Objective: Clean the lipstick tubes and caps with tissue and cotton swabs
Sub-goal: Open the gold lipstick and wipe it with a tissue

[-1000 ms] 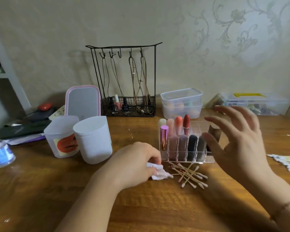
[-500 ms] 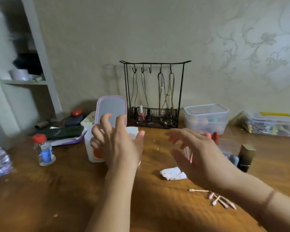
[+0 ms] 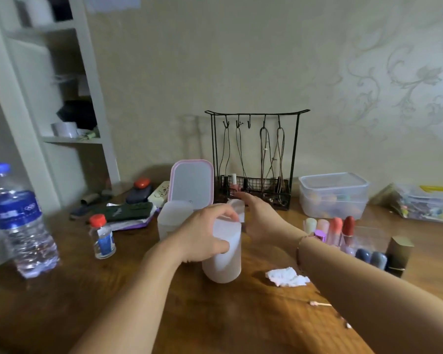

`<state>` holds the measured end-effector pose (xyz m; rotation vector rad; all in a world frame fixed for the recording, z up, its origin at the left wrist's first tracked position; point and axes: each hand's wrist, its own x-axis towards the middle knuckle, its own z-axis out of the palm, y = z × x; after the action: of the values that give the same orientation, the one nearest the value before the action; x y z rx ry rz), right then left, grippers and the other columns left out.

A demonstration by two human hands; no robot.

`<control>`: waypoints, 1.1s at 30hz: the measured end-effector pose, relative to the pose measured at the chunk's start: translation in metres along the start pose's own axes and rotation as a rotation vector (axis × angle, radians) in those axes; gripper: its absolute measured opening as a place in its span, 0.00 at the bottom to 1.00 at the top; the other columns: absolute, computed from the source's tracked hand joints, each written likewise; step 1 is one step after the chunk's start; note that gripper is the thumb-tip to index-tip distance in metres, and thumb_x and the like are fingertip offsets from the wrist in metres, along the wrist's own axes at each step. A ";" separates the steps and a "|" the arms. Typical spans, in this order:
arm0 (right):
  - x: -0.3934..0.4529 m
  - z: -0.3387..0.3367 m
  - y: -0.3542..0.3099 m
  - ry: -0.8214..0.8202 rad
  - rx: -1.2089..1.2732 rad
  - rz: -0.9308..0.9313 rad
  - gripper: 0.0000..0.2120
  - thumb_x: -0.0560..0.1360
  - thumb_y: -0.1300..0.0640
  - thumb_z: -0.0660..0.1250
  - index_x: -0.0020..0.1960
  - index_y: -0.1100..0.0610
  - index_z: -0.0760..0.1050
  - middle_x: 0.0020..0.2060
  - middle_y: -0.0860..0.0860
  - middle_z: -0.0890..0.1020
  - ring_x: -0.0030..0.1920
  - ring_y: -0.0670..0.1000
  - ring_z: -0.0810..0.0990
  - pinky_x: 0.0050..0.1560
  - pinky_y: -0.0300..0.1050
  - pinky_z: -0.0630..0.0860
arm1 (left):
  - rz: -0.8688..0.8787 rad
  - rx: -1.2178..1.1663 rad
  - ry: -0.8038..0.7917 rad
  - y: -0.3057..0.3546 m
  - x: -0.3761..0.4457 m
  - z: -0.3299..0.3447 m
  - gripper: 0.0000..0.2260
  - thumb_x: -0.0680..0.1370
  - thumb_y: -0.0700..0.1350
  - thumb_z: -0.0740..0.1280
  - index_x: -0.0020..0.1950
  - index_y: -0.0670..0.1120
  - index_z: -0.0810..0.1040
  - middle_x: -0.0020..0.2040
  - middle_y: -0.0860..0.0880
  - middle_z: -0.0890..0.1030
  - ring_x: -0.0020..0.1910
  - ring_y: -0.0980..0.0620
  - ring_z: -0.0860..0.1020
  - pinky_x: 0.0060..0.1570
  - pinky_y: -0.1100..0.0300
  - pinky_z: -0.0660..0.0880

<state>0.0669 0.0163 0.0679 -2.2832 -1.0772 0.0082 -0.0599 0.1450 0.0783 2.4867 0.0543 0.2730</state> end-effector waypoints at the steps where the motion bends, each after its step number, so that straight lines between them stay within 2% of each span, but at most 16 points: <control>1: 0.001 0.001 -0.001 0.019 -0.030 -0.012 0.42 0.72 0.61 0.74 0.79 0.52 0.55 0.73 0.55 0.68 0.72 0.57 0.67 0.71 0.52 0.66 | 0.003 -0.004 -0.028 0.002 0.000 -0.003 0.24 0.63 0.41 0.66 0.53 0.64 0.73 0.60 0.61 0.74 0.60 0.57 0.72 0.53 0.54 0.76; 3: 0.002 0.001 -0.004 0.011 -0.148 -0.033 0.38 0.73 0.59 0.73 0.77 0.50 0.59 0.68 0.56 0.74 0.67 0.59 0.72 0.65 0.55 0.72 | 0.020 -0.001 -0.067 0.004 0.001 -0.007 0.23 0.63 0.37 0.62 0.49 0.62 0.74 0.58 0.60 0.75 0.59 0.56 0.73 0.51 0.53 0.77; 5: 0.000 -0.004 -0.008 -0.002 -0.349 -0.022 0.21 0.76 0.58 0.69 0.68 0.50 0.70 0.57 0.54 0.81 0.57 0.59 0.79 0.49 0.50 0.76 | 0.066 0.010 -0.067 0.005 0.002 -0.007 0.20 0.63 0.38 0.61 0.47 0.60 0.74 0.55 0.61 0.75 0.59 0.56 0.72 0.57 0.49 0.74; 6: -0.002 -0.007 -0.011 0.000 -0.466 0.019 0.14 0.78 0.57 0.66 0.63 0.52 0.74 0.54 0.54 0.81 0.56 0.58 0.79 0.45 0.49 0.75 | 0.087 0.020 -0.041 0.005 0.002 -0.004 0.16 0.64 0.40 0.61 0.46 0.59 0.74 0.53 0.61 0.75 0.58 0.56 0.71 0.58 0.49 0.72; 7: -0.005 -0.010 -0.013 0.004 -0.567 0.056 0.10 0.79 0.56 0.65 0.60 0.54 0.76 0.55 0.54 0.79 0.57 0.58 0.77 0.45 0.50 0.74 | 0.101 0.045 0.012 0.006 0.001 0.000 0.12 0.66 0.43 0.63 0.44 0.58 0.73 0.51 0.61 0.75 0.57 0.57 0.71 0.58 0.50 0.72; 9: -0.013 -0.015 -0.016 -0.035 -0.706 0.107 0.14 0.79 0.54 0.65 0.63 0.56 0.75 0.60 0.55 0.74 0.62 0.58 0.72 0.51 0.51 0.74 | 0.117 0.151 0.196 0.005 0.001 0.009 0.05 0.71 0.48 0.67 0.44 0.55 0.72 0.49 0.60 0.74 0.53 0.58 0.71 0.51 0.60 0.72; 11: -0.020 -0.019 -0.021 -0.097 -0.758 0.117 0.17 0.79 0.54 0.66 0.66 0.57 0.73 0.62 0.55 0.72 0.64 0.57 0.70 0.54 0.51 0.75 | 0.155 0.310 0.344 0.003 0.000 0.019 0.08 0.72 0.48 0.69 0.48 0.54 0.72 0.53 0.60 0.70 0.52 0.58 0.70 0.45 0.67 0.70; 14: -0.022 -0.020 -0.027 -0.129 -0.687 0.099 0.23 0.75 0.48 0.70 0.66 0.55 0.70 0.61 0.54 0.75 0.64 0.58 0.70 0.58 0.53 0.73 | 0.200 0.332 0.380 -0.002 0.001 0.025 0.18 0.70 0.46 0.70 0.57 0.54 0.70 0.61 0.60 0.64 0.53 0.57 0.71 0.46 0.62 0.75; 16: -0.019 -0.016 -0.029 -0.094 -0.618 0.102 0.26 0.74 0.44 0.70 0.66 0.53 0.68 0.60 0.52 0.76 0.64 0.58 0.72 0.62 0.55 0.70 | 0.232 0.293 0.358 -0.003 0.002 0.024 0.19 0.70 0.46 0.71 0.59 0.53 0.70 0.62 0.60 0.65 0.56 0.56 0.72 0.49 0.60 0.76; 18: -0.018 -0.009 -0.031 -0.086 -0.592 0.121 0.16 0.78 0.50 0.66 0.63 0.54 0.71 0.58 0.52 0.78 0.60 0.57 0.76 0.58 0.53 0.70 | 0.245 0.314 0.361 -0.002 0.000 0.026 0.17 0.72 0.48 0.70 0.59 0.54 0.71 0.63 0.60 0.66 0.58 0.57 0.72 0.50 0.63 0.73; 20: -0.020 -0.002 -0.027 -0.104 -0.563 0.164 0.08 0.80 0.58 0.62 0.58 0.56 0.75 0.55 0.53 0.80 0.54 0.57 0.79 0.49 0.49 0.71 | 0.201 0.386 0.387 0.000 0.000 0.029 0.18 0.74 0.50 0.68 0.62 0.55 0.69 0.65 0.59 0.69 0.61 0.56 0.72 0.54 0.63 0.70; 23: -0.029 0.000 -0.026 -0.121 -0.567 0.173 0.08 0.80 0.63 0.59 0.57 0.58 0.75 0.49 0.53 0.80 0.44 0.55 0.78 0.40 0.47 0.71 | 0.091 0.486 0.428 0.006 0.003 0.034 0.20 0.76 0.49 0.65 0.66 0.55 0.65 0.65 0.54 0.75 0.61 0.51 0.74 0.60 0.56 0.70; 27: -0.039 0.005 -0.032 -0.126 -0.614 0.133 0.10 0.80 0.64 0.57 0.60 0.59 0.71 0.51 0.54 0.79 0.50 0.57 0.80 0.40 0.48 0.71 | 0.094 0.558 0.469 0.014 0.012 0.042 0.20 0.76 0.48 0.65 0.66 0.53 0.63 0.59 0.49 0.80 0.54 0.47 0.78 0.56 0.53 0.74; 30: -0.048 -0.005 -0.034 -0.124 -0.619 0.163 0.10 0.80 0.64 0.59 0.59 0.59 0.73 0.43 0.52 0.76 0.45 0.56 0.79 0.40 0.47 0.73 | 0.071 0.648 0.465 0.017 0.022 0.047 0.21 0.77 0.44 0.65 0.67 0.50 0.64 0.57 0.46 0.81 0.52 0.45 0.78 0.53 0.51 0.76; 33: -0.057 -0.026 -0.033 -0.062 -0.544 0.165 0.08 0.79 0.63 0.59 0.57 0.58 0.71 0.45 0.53 0.76 0.46 0.57 0.78 0.39 0.46 0.71 | 0.037 0.639 0.435 0.019 0.027 0.044 0.20 0.73 0.45 0.66 0.64 0.51 0.66 0.54 0.47 0.80 0.50 0.45 0.78 0.51 0.52 0.74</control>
<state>0.0123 -0.0217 0.0924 -2.8707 -1.0056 -0.1682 -0.0246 0.1061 0.0601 3.0023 0.3193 0.9332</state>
